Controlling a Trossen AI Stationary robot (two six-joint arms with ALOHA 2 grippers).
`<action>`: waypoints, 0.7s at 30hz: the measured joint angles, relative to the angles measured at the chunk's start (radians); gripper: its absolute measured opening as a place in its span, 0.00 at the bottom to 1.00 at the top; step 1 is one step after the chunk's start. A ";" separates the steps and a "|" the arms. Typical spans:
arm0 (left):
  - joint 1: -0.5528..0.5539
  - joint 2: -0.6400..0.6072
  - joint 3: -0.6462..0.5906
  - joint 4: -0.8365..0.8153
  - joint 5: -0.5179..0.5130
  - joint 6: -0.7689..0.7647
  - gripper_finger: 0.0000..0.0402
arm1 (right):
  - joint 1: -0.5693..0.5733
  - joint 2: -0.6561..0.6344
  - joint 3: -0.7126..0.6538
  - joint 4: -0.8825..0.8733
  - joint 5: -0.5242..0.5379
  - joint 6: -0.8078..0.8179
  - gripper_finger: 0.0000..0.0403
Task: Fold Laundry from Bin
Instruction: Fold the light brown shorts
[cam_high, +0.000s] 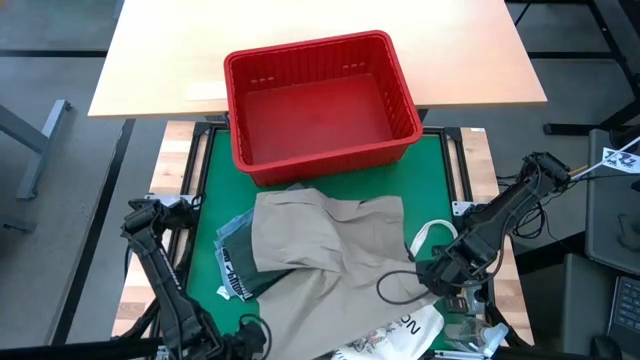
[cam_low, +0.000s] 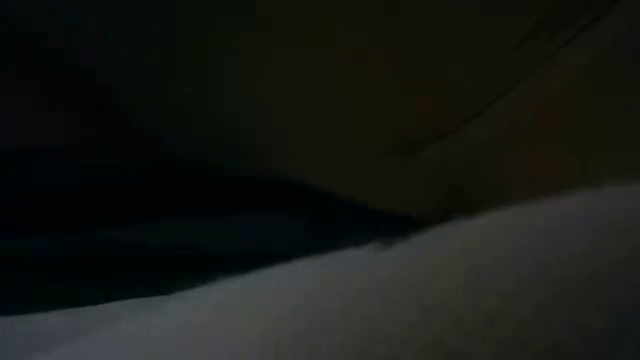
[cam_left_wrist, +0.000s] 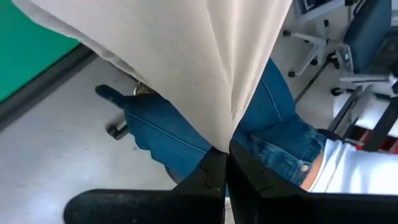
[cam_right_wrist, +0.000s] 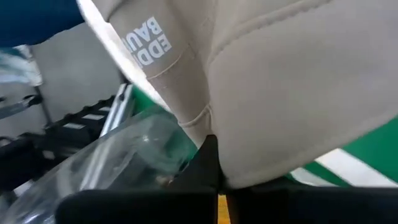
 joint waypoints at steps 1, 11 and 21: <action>-0.001 0.000 0.000 0.004 -0.003 -0.010 0.00 | 0.000 0.000 0.000 0.009 -0.016 0.001 0.01; 0.032 -0.004 0.000 0.131 -0.022 0.162 0.00 | 0.002 -0.023 -0.004 0.010 -0.124 0.025 0.01; 0.048 -0.106 0.000 0.052 -0.128 0.179 0.00 | 0.001 -0.203 -0.005 0.009 -0.005 0.028 0.01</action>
